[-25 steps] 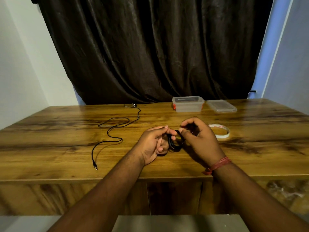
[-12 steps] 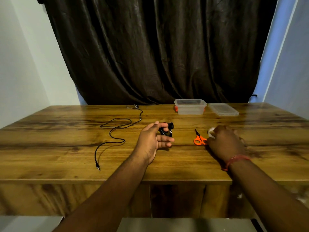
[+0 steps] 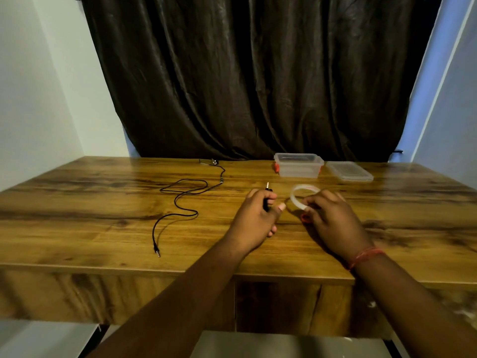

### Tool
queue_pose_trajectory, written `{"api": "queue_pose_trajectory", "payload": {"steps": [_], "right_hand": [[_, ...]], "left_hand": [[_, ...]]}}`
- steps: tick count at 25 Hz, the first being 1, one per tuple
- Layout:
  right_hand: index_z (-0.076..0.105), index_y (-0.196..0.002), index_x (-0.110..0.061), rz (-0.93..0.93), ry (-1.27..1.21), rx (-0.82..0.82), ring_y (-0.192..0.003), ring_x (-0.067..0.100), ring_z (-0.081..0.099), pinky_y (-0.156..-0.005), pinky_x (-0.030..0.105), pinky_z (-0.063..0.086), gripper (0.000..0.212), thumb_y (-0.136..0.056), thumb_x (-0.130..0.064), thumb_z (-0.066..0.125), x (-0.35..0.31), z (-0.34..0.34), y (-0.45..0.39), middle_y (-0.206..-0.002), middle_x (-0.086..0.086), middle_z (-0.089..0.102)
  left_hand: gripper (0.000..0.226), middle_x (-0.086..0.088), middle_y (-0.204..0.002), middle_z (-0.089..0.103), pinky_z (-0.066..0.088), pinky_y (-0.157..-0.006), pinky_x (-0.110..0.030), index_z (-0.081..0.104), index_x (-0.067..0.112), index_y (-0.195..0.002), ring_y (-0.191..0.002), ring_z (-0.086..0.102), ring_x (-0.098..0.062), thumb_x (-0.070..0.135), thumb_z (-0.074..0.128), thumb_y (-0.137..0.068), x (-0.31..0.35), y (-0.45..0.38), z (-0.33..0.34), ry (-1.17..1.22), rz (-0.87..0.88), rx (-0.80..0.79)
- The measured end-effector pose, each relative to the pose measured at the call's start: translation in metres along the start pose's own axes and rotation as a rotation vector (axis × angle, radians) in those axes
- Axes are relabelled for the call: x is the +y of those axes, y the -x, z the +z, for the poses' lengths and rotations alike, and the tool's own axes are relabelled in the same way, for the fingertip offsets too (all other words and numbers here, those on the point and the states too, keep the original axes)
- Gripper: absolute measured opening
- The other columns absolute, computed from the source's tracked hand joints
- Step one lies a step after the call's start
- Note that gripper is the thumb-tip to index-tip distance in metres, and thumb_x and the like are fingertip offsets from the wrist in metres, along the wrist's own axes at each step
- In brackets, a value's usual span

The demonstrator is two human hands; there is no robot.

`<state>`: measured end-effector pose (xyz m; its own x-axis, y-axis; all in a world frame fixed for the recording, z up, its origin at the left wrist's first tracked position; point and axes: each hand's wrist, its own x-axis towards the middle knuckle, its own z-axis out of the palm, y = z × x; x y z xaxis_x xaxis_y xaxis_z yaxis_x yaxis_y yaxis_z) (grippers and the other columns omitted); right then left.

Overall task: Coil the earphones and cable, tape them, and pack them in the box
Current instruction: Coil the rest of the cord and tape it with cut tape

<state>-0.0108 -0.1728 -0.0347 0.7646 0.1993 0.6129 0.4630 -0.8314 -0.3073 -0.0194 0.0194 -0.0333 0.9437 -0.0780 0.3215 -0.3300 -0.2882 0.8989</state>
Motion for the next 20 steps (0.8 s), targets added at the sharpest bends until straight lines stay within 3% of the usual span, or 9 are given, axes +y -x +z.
{"api": "queue_pose_trajectory", "payload": {"steps": [3, 6, 13, 17, 20], "right_hand": [[0.069, -0.109, -0.020, -0.171, -0.006, -0.076, -0.099, 0.017, 0.051, -0.082, 0.038, 0.048, 0.022, -0.094, -0.030, 0.057, -0.0114, -0.0031, 0.0038, -0.101, -0.005, 0.060], [0.069, -0.107, -0.024, -0.207, -0.043, -0.078, -0.097, 0.016, 0.052, -0.081, 0.041, 0.049, 0.024, -0.093, -0.036, 0.053, -0.0107, -0.0048, 0.0046, -0.098, -0.008, 0.059], [0.070, -0.106, -0.026, -0.189, 0.019, -0.016, -0.094, 0.016, 0.053, -0.079, 0.039, 0.045, 0.021, -0.093, -0.035, 0.056, -0.0103, -0.0062, 0.0054, -0.097, -0.008, 0.061], [0.070, -0.106, -0.022, -0.191, 0.044, 0.003, -0.091, 0.016, 0.054, -0.074, 0.033, 0.045, 0.028, -0.092, -0.038, 0.052, -0.0129, -0.0089, 0.0062, -0.095, -0.005, 0.062], [0.071, -0.106, -0.021, -0.209, 0.061, 0.000, -0.089, 0.017, 0.055, -0.072, 0.033, 0.046, 0.029, -0.092, -0.038, 0.051, -0.0144, -0.0093, 0.0073, -0.094, -0.004, 0.062]], "left_hand": [[0.038, 0.011, -0.115, 0.046, 0.046, -0.081, -0.013, 0.054, 0.019, -0.120, -0.097, 0.052, 0.002, 0.033, 0.070, -0.088, 0.0011, 0.0024, 0.0021, -0.279, 0.150, 0.020], [0.038, 0.014, -0.111, 0.046, 0.038, -0.077, -0.008, 0.054, 0.020, -0.117, -0.096, 0.046, 0.005, 0.035, 0.071, -0.086, 0.0011, 0.0022, 0.0004, -0.321, 0.177, 0.057], [0.028, 0.013, -0.109, 0.045, 0.041, -0.075, -0.010, 0.053, 0.022, -0.113, -0.095, 0.047, 0.003, 0.038, 0.063, -0.092, 0.0019, 0.0050, 0.0023, -0.443, 0.280, 0.093], [0.020, 0.011, -0.107, 0.049, 0.052, -0.074, -0.031, 0.055, 0.024, -0.108, -0.087, 0.054, -0.006, 0.040, 0.054, -0.096, 0.0028, 0.0059, 0.0061, -0.577, 0.305, 0.098], [0.014, 0.009, -0.103, 0.050, 0.052, -0.071, -0.038, 0.055, 0.025, -0.102, -0.083, 0.056, -0.011, 0.037, 0.051, -0.097, 0.0039, 0.0076, 0.0081, -0.647, 0.333, 0.082]]}}
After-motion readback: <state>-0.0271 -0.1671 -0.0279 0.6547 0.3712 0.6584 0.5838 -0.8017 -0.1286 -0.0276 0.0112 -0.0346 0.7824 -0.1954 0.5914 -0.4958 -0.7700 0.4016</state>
